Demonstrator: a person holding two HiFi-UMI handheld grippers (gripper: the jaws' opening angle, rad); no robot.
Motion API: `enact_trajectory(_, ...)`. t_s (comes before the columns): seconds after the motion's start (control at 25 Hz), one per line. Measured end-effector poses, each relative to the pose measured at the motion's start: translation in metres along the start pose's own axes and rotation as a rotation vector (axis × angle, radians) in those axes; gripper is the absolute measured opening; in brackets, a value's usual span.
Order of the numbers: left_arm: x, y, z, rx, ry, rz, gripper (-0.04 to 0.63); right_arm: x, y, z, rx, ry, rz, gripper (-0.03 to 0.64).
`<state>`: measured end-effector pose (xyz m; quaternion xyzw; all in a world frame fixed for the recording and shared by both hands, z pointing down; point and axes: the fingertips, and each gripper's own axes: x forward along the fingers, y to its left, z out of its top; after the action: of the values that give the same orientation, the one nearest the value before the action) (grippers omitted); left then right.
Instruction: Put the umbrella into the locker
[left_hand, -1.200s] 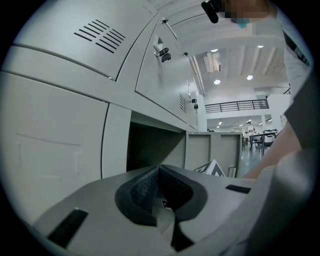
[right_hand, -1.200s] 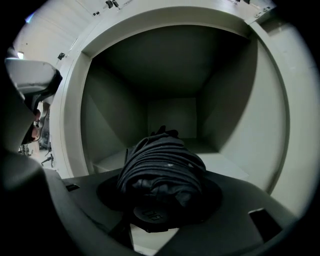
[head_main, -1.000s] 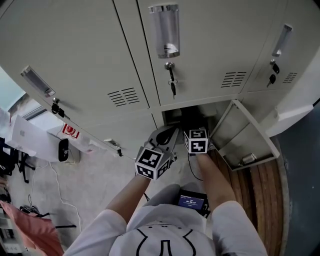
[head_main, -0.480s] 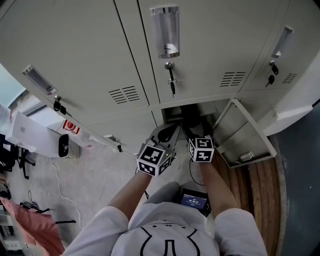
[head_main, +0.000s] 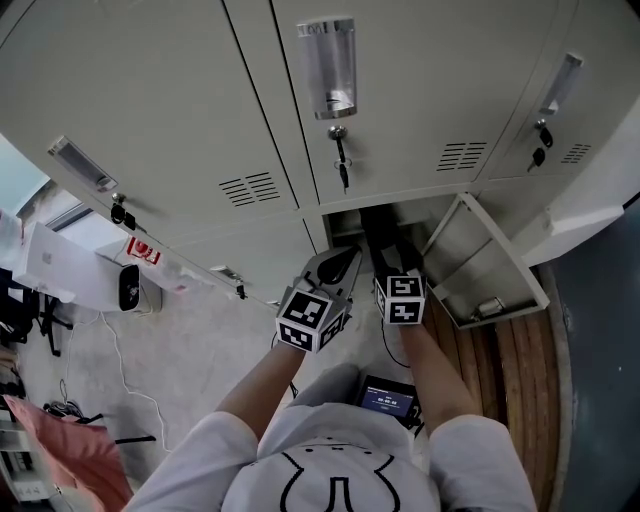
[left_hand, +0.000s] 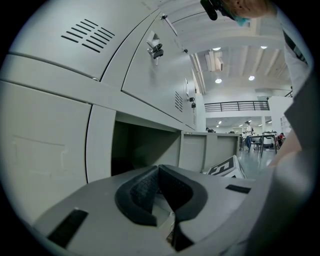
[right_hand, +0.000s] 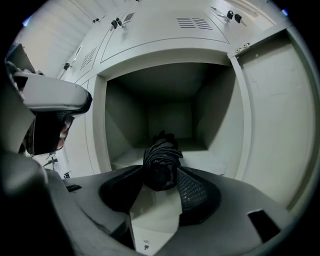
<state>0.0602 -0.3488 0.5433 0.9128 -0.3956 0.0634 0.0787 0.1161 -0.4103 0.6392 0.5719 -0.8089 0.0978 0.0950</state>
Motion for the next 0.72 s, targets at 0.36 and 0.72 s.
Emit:
enact_trajectory(0.36,0.004,0.013,0.001,0.021,-0.011,0.007,-0.006,0.034,0.004,0.008,-0.006,0.002,-0.023,0.219)
enact_trajectory(0.72,0.005,0.028,0.001,0.049,-0.043,0.019,-0.006,0.071,-0.001,0.017,-0.003,-0.007,-0.032,0.221)
